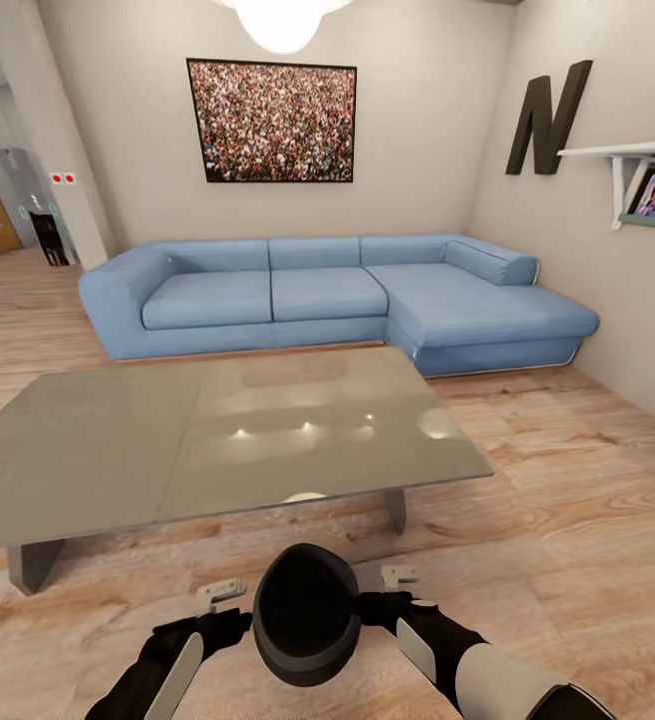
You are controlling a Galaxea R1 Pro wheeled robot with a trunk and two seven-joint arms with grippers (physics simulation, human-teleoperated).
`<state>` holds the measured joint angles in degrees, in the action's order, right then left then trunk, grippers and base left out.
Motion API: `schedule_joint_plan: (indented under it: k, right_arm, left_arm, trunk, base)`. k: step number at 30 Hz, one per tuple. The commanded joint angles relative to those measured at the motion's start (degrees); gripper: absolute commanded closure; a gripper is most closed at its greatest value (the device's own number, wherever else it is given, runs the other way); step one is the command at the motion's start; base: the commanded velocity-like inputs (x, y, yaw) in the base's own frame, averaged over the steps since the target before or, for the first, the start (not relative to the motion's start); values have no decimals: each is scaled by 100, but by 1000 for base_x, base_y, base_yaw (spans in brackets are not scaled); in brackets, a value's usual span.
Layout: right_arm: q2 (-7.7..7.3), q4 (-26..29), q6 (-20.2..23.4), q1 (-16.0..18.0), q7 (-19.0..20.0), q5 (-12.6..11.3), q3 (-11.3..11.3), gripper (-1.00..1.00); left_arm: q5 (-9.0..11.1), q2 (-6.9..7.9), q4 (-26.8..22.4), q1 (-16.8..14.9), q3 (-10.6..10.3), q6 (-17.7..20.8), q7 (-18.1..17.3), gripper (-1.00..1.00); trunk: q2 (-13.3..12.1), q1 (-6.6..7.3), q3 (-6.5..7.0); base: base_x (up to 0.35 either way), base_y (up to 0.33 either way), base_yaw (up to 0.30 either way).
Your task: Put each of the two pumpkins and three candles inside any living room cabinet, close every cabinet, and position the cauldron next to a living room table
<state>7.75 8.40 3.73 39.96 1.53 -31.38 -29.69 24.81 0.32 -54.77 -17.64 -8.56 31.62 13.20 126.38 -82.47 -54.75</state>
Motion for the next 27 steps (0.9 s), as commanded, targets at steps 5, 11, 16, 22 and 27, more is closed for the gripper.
schedule_joint_plan:
  k: [5, 11, 16, 22, 27]
  right_arm:
    - [-2, 3, 14, 3, 5, -42, -19, -100]
    - [-2, 3, 14, 3, 9, -43, -20, -100]
    - [-2, 3, 14, 3, 13, -43, -20, -100]
    - [3, 3, 18, 3, 7, -43, -20, -100]
    - [-1, 3, -19, 3, 5, -43, -20, -100]
  left_arm:
    - [59, 3, -8, -2, -14, 90, 51, -100]
    - [53, -10, -8, -2, -14, 100, 51, -100]
    - [55, -8, -8, -2, -13, 101, 51, -100]
    - [51, -9, -8, -2, -14, 101, 51, -100]
    - [51, -18, -8, -2, -14, 105, 51, -100]
  trunk:
    - [-200, 112, 85]
    - [-440, 244, 193]
    - [-641, 354, 283]
    - [-882, 485, 390]
    - [-1082, 595, 480]
  base:
    - [-17, 0, 0]
    - [-54, 13, 0]
    - [-145, 33, 0]
    - [-15, 3, 0]
    - [0, 0, 0]
